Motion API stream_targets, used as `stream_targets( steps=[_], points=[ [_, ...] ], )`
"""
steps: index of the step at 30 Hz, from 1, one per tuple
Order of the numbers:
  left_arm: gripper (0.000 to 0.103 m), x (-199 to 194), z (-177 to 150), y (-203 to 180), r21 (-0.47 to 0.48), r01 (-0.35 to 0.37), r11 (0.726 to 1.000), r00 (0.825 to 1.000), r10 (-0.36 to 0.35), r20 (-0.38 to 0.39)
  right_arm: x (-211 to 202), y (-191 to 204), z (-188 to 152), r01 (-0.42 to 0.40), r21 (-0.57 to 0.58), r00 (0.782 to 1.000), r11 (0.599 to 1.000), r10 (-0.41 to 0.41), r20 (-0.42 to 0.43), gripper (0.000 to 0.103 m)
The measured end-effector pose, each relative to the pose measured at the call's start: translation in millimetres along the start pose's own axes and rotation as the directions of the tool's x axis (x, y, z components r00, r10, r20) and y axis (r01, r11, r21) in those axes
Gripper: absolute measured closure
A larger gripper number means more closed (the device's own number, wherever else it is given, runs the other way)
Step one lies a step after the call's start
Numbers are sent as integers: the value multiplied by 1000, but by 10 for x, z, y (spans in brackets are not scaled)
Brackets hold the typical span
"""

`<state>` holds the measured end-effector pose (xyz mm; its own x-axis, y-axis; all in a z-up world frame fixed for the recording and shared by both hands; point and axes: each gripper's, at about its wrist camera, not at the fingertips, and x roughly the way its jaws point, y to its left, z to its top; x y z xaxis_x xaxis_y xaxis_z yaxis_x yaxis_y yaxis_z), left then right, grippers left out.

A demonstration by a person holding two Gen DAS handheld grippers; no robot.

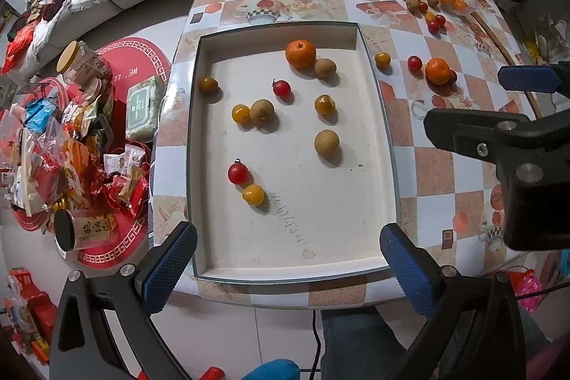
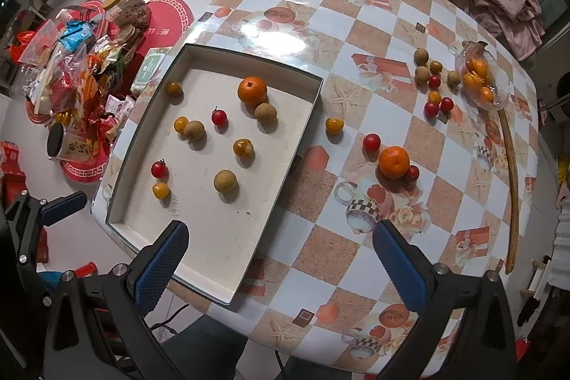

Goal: Organize fruits

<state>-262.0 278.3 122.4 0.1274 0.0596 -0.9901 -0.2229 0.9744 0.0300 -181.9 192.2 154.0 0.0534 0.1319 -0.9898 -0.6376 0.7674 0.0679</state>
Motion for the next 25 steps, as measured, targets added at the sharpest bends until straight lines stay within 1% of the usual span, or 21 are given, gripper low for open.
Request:
stream_targets(
  steps=[18,20,23,25],
  points=[
    [0,80,4,5,4,-7,1000,1000,7,-29,91,65,13,-2,-13,1000,1000,2,-9,0],
    [0,84,3,9,3,-8,1000,1000,8,-27,90,66,12,-2,-13,1000,1000,2,-9,0],
    [0,56,-4,1,10,-19,1000,1000,19,-2,96,67,14,-2,-13,1000,1000,2,-9,0],
    [0,50,0,6,9,-10,1000,1000,10,-4,99,72,10,-4,-13,1000,1000,4,-9,0]
  ],
)
